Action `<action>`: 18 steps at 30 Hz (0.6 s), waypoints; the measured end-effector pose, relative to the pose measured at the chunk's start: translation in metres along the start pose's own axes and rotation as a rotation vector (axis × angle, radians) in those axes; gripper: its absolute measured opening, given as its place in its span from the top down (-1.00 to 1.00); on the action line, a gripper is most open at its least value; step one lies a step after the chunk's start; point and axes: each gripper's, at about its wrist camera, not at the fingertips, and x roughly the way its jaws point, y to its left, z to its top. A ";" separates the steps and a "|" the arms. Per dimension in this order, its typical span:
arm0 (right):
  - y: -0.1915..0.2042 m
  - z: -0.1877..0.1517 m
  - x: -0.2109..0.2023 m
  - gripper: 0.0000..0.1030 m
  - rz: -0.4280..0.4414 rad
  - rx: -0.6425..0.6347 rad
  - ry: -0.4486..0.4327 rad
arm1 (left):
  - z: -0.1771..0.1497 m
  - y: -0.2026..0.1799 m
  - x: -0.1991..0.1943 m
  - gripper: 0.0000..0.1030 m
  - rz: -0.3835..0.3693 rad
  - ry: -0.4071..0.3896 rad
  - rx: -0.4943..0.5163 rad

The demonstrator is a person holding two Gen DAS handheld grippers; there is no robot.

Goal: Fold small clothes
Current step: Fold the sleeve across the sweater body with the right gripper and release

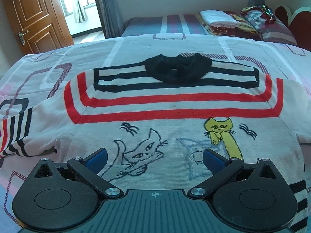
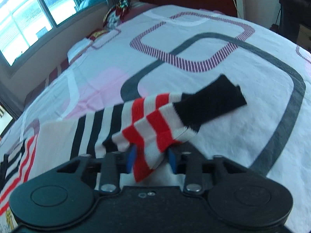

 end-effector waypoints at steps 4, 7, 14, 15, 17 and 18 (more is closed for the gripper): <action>0.009 0.005 -0.006 0.75 0.022 -0.015 -0.064 | 0.001 0.012 0.001 -1.00 0.005 -0.010 -0.004; 0.043 0.010 -0.024 0.78 0.084 -0.110 -0.136 | 0.003 0.025 0.001 -1.00 -0.013 -0.015 -0.016; 0.194 -0.025 -0.062 0.80 0.358 -0.406 -0.136 | 0.010 0.071 0.006 -1.00 -0.066 -0.022 -0.099; 0.215 -0.039 -0.063 0.80 0.394 -0.440 -0.107 | 0.011 0.078 0.007 -1.00 -0.072 -0.021 -0.112; 0.250 -0.068 -0.061 0.80 0.442 -0.501 -0.037 | 0.011 0.090 0.010 -1.00 -0.086 -0.018 -0.133; 0.267 -0.085 -0.058 0.79 0.461 -0.530 0.004 | 0.011 0.096 0.012 -1.00 -0.096 -0.016 -0.143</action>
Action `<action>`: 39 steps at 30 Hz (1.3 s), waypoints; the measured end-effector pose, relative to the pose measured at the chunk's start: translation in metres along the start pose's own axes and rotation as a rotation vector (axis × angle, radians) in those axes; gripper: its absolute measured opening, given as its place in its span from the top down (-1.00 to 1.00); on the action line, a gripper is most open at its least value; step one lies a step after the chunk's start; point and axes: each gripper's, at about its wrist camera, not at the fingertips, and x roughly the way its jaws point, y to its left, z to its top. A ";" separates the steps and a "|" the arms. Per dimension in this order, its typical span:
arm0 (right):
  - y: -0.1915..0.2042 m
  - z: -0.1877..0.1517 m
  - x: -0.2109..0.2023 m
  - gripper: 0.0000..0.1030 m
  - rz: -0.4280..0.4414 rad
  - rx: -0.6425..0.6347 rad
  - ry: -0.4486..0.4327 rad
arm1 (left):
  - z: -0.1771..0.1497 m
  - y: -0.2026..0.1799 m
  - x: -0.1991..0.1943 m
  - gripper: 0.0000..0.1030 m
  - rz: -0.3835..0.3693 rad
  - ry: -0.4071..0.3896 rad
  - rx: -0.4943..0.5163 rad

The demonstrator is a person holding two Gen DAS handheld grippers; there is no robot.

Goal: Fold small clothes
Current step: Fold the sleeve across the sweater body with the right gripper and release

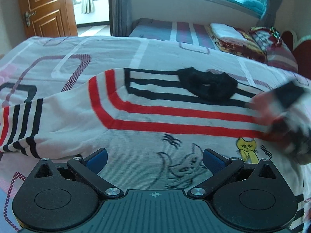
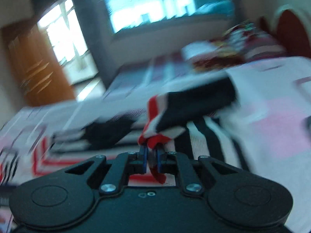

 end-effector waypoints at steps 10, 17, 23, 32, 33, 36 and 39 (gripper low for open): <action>0.073 -0.025 -0.014 0.04 0.077 -0.108 0.134 | 0.009 0.004 0.027 -1.00 -0.220 0.091 -0.072; 0.052 -0.037 -0.097 -0.18 -0.149 -0.124 0.046 | 0.003 -0.025 0.061 -0.99 -0.381 0.194 -0.183; 0.043 -0.056 -0.137 -0.17 -0.240 -0.077 0.044 | 0.004 -0.037 0.092 -0.99 -0.410 0.185 -0.330; 0.007 -0.081 -0.157 -0.17 -0.263 -0.053 0.102 | 0.014 -0.033 0.126 0.39 -0.439 0.135 -0.469; 0.012 -0.084 -0.161 -0.17 -0.262 -0.054 0.106 | 0.015 -0.035 0.125 0.49 -0.433 0.123 -0.458; 0.005 -0.084 -0.151 -0.15 -0.263 -0.059 0.114 | 0.021 -0.032 0.106 0.75 -0.443 0.052 -0.425; 0.002 -0.085 -0.144 -0.10 -0.274 -0.063 0.126 | 0.037 -0.021 0.087 0.75 -0.491 -0.008 -0.454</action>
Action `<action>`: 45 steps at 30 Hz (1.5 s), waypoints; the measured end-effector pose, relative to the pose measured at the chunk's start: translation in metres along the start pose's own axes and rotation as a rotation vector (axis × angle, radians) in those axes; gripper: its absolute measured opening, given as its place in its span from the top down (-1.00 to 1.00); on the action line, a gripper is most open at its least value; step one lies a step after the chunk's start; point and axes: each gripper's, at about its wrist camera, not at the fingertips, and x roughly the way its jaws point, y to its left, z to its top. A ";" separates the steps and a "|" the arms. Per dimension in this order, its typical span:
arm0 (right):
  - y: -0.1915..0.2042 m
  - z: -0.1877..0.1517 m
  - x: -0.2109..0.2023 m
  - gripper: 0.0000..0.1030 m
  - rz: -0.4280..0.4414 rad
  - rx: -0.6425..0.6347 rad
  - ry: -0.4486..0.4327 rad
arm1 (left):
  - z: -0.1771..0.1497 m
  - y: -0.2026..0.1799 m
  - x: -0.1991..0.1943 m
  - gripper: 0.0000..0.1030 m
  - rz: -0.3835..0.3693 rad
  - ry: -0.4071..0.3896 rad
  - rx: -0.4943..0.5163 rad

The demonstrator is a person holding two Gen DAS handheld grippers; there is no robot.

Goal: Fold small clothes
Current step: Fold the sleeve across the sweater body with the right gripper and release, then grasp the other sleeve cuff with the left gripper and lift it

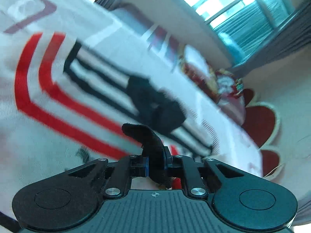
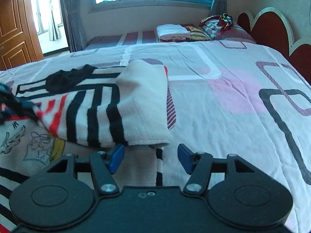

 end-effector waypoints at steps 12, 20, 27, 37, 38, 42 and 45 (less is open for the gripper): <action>-0.033 0.043 0.069 0.57 -0.022 0.094 0.002 | 0.012 0.039 0.017 0.75 0.178 0.040 0.089; -0.049 0.039 0.062 0.58 0.001 0.131 0.033 | 0.019 0.030 -0.035 0.67 0.260 -0.062 0.213; -0.049 0.066 0.050 0.46 0.032 0.084 -0.051 | 0.016 -0.013 -0.005 0.67 0.167 0.005 0.321; -0.035 0.138 0.146 0.48 0.033 0.057 -0.062 | 0.013 -0.003 0.032 0.67 0.218 0.061 0.323; -0.035 0.141 0.154 0.51 0.025 0.046 -0.060 | 0.009 -0.003 0.034 0.67 0.221 0.061 0.328; -0.045 0.136 0.188 0.55 -0.029 0.039 -0.011 | 0.002 -0.001 0.038 0.67 0.213 0.062 0.338; -0.047 0.137 0.187 0.55 -0.037 0.042 0.000 | 0.000 -0.005 0.037 0.66 0.225 0.059 0.353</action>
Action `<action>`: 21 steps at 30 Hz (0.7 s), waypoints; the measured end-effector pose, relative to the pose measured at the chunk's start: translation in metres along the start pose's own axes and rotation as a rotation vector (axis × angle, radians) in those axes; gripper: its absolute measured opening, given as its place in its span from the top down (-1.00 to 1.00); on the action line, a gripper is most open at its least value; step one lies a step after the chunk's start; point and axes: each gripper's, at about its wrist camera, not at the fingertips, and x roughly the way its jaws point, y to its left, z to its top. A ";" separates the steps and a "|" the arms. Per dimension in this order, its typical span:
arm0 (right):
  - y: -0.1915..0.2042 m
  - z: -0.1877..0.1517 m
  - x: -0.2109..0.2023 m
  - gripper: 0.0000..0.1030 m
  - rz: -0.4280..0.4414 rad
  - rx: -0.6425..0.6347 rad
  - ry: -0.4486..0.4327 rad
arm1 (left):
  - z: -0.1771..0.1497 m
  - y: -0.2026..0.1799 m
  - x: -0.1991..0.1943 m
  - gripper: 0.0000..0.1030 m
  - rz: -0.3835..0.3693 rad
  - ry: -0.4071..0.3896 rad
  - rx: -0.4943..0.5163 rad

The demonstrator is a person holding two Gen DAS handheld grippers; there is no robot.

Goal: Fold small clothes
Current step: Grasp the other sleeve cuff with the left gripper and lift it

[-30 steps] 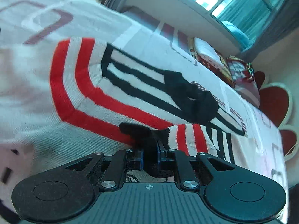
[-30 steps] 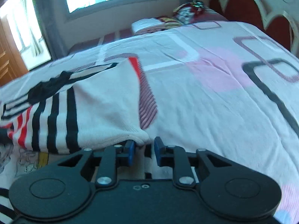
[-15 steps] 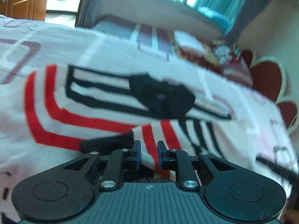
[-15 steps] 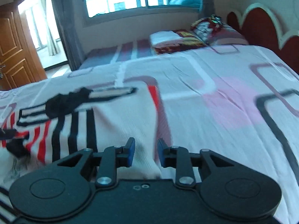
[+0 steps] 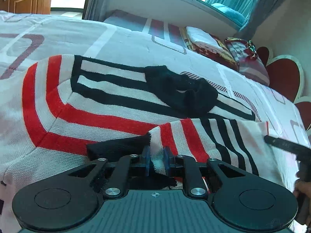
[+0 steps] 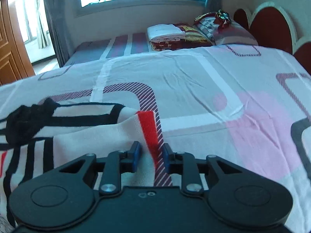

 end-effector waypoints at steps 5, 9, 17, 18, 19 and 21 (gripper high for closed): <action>0.026 -0.011 -0.035 0.43 0.056 -0.053 -0.063 | -0.007 -0.003 -0.021 0.28 0.059 -0.045 0.037; 0.046 -0.034 -0.040 0.41 0.086 -0.117 -0.014 | -0.015 0.009 -0.034 -0.72 0.118 -0.054 0.028; 0.091 -0.044 -0.086 0.30 0.193 -0.130 -0.032 | -0.034 0.107 -0.100 -0.72 0.147 -0.077 -0.238; 0.103 -0.048 -0.093 0.29 0.232 -0.135 -0.033 | -0.037 0.126 -0.110 -0.72 0.165 -0.085 -0.280; 0.115 -0.051 -0.099 0.29 0.258 -0.145 -0.031 | -0.040 0.142 -0.119 -0.72 0.176 -0.099 -0.313; 0.142 -0.057 -0.106 0.29 0.297 -0.175 -0.027 | -0.046 0.177 -0.138 -0.72 0.221 -0.124 -0.371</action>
